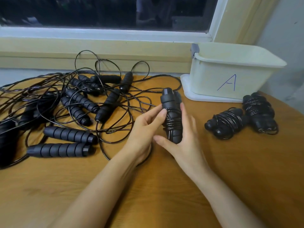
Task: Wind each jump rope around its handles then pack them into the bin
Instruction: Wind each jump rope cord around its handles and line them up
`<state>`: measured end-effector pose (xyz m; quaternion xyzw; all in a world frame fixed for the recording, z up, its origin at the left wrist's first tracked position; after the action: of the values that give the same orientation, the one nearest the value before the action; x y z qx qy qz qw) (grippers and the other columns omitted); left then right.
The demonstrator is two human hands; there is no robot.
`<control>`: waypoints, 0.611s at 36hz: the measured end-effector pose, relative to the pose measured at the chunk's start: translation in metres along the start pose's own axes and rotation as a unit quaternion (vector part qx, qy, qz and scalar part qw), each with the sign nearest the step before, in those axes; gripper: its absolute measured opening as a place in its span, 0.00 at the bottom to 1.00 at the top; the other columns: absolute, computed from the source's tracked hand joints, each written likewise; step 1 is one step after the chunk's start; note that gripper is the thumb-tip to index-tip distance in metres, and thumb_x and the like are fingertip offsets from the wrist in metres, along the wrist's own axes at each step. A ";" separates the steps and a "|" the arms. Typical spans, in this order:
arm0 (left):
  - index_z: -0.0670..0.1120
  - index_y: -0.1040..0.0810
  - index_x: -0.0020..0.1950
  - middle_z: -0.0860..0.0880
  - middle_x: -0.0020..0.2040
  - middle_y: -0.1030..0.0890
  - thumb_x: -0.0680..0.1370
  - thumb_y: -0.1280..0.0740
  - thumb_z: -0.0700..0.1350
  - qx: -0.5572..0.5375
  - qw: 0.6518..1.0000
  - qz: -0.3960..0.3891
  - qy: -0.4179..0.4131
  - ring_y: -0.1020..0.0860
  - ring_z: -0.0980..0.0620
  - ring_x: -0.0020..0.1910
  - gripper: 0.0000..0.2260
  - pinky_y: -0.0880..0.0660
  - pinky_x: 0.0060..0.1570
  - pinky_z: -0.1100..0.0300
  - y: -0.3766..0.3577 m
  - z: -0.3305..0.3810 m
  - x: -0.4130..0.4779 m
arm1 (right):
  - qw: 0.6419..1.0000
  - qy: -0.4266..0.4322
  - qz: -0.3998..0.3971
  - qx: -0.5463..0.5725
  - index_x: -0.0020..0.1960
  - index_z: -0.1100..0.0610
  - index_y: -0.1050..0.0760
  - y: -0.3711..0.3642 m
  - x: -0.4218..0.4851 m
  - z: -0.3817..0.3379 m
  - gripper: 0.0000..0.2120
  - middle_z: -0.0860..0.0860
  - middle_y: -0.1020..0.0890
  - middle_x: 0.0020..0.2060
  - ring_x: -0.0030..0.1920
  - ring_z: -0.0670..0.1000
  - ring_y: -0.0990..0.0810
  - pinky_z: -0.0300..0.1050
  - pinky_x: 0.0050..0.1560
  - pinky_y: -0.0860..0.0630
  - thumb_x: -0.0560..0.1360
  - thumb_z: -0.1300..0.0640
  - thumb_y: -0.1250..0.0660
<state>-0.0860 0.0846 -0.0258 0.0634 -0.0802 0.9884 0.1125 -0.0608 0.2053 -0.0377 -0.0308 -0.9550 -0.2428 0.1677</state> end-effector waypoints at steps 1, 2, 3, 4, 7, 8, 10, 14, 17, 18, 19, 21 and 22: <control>0.43 0.26 0.70 0.47 0.61 0.18 0.82 0.39 0.42 0.006 1.000 0.001 -0.006 0.22 0.52 0.63 0.16 0.25 0.59 0.64 0.000 0.000 -0.001 | 1.000 -0.003 0.003 0.004 0.79 0.43 0.52 0.001 -0.001 0.002 0.53 0.43 0.38 0.70 0.72 0.46 0.36 0.41 0.70 0.35 0.65 0.37 0.24; 0.43 0.26 0.70 0.48 0.61 0.18 0.82 0.39 0.41 0.012 1.000 0.002 -0.012 0.22 0.53 0.63 0.16 0.26 0.59 0.65 0.000 0.000 -0.001 | 1.000 0.002 0.007 0.005 0.79 0.44 0.51 0.002 -0.001 0.003 0.49 0.43 0.38 0.69 0.71 0.46 0.35 0.34 0.68 0.35 0.68 0.42 0.24; 0.42 0.27 0.71 0.48 0.62 0.18 0.82 0.39 0.41 0.020 1.000 0.001 -0.018 0.22 0.54 0.63 0.17 0.26 0.59 0.66 0.000 0.000 -0.002 | 1.000 0.014 0.016 0.004 0.80 0.45 0.50 0.004 -0.001 0.003 0.46 0.44 0.37 0.67 0.69 0.44 0.33 0.29 0.65 0.36 0.71 0.47 0.25; 0.42 0.28 0.72 0.48 0.62 0.18 0.82 0.39 0.40 0.027 0.999 0.001 -0.024 0.23 0.55 0.64 0.17 0.26 0.59 0.66 0.000 0.000 -0.002 | 0.999 0.026 0.026 0.006 0.80 0.48 0.48 0.006 0.000 0.003 0.44 0.45 0.35 0.67 0.68 0.43 0.32 0.26 0.64 0.36 0.73 0.51 0.25; 0.43 0.31 0.73 0.56 0.58 0.17 0.81 0.38 0.39 0.019 0.999 0.014 -0.027 0.22 0.62 0.61 0.20 0.26 0.55 0.70 0.000 0.000 -0.002 | 0.997 0.045 0.038 0.047 0.79 0.50 0.46 0.011 0.000 0.000 0.39 0.45 0.29 0.64 0.66 0.39 0.30 0.26 0.63 0.36 0.76 0.56 0.28; 0.43 0.32 0.74 0.59 0.57 0.17 0.80 0.38 0.39 0.013 0.999 0.019 -0.025 0.22 0.65 0.60 0.21 0.27 0.53 0.72 0.000 -0.001 -0.002 | 0.996 0.052 0.039 0.064 0.79 0.49 0.45 0.013 0.000 -0.002 0.37 0.42 0.28 0.65 0.67 0.37 0.31 0.26 0.64 0.36 0.76 0.56 0.29; 0.45 0.36 0.76 0.56 0.62 0.19 0.81 0.39 0.38 0.009 0.999 0.023 -0.024 0.24 0.66 0.61 0.23 0.27 0.53 0.72 0.001 -0.002 -0.001 | 0.992 0.063 0.040 0.106 0.77 0.47 0.42 0.014 -0.001 -0.006 0.34 0.36 0.30 0.68 0.70 0.36 0.32 0.30 0.67 0.35 0.77 0.56 0.30; 0.44 0.41 0.78 0.50 0.64 0.20 0.81 0.40 0.37 -0.006 0.999 0.028 -0.016 0.23 0.61 0.62 0.26 0.26 0.54 0.70 0.003 -0.002 0.000 | 0.980 0.051 0.028 0.190 0.76 0.47 0.40 0.012 -0.004 -0.009 0.30 0.34 0.28 0.69 0.71 0.39 0.31 0.36 0.68 0.32 0.77 0.57 0.34; 0.44 0.38 0.77 0.60 0.53 0.16 0.81 0.41 0.37 0.019 0.999 0.024 -0.018 0.21 0.65 0.58 0.23 0.27 0.52 0.72 0.003 -0.002 0.001 | 0.974 0.043 0.015 0.221 0.76 0.46 0.38 0.012 -0.005 -0.008 0.28 0.36 0.26 0.68 0.70 0.42 0.29 0.40 0.67 0.29 0.78 0.58 0.35; 0.44 0.38 0.76 0.61 0.52 0.16 0.81 0.41 0.37 0.026 0.999 0.023 -0.018 0.22 0.65 0.58 0.23 0.27 0.52 0.72 0.003 -0.002 0.002 | 0.972 0.041 0.013 0.230 0.76 0.46 0.37 0.012 -0.005 -0.008 0.27 0.39 0.26 0.69 0.70 0.43 0.29 0.43 0.69 0.29 0.79 0.58 0.36; 0.44 0.37 0.75 0.60 0.53 0.16 0.81 0.41 0.37 0.033 0.999 0.023 -0.017 0.22 0.65 0.59 0.22 0.27 0.53 0.72 0.004 -0.001 0.002 | 0.970 0.039 0.009 0.239 0.76 0.46 0.37 0.012 -0.005 -0.007 0.27 0.41 0.26 0.69 0.71 0.45 0.29 0.46 0.70 0.29 0.79 0.58 0.36; 0.47 0.34 0.73 0.61 0.54 0.16 0.82 0.41 0.37 0.048 0.999 0.019 -0.015 0.22 0.65 0.59 0.20 0.28 0.53 0.72 0.005 0.000 0.002 | 0.966 0.028 0.002 0.256 0.75 0.46 0.36 0.011 -0.005 -0.007 0.26 0.43 0.25 0.68 0.70 0.47 0.28 0.50 0.71 0.30 0.79 0.57 0.37; 0.49 0.33 0.72 0.63 0.53 0.16 0.82 0.41 0.37 0.054 0.998 0.016 -0.012 0.22 0.66 0.58 0.19 0.28 0.53 0.73 0.005 0.000 0.003 | 0.964 0.021 0.000 0.267 0.74 0.46 0.35 0.011 -0.004 -0.006 0.25 0.43 0.24 0.67 0.69 0.47 0.27 0.50 0.70 0.29 0.79 0.56 0.37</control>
<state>-0.0897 0.0803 -0.0260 0.0802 -0.0295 0.9921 0.0922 -0.0536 0.2119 -0.0293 0.0197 -0.9814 0.0202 0.1898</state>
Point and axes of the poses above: each hand's wrist, its own x-axis towards the middle knuckle, its own y-axis out of the back of the hand, z = x × y, the point moved 5 cm from there along x, towards the middle knuckle
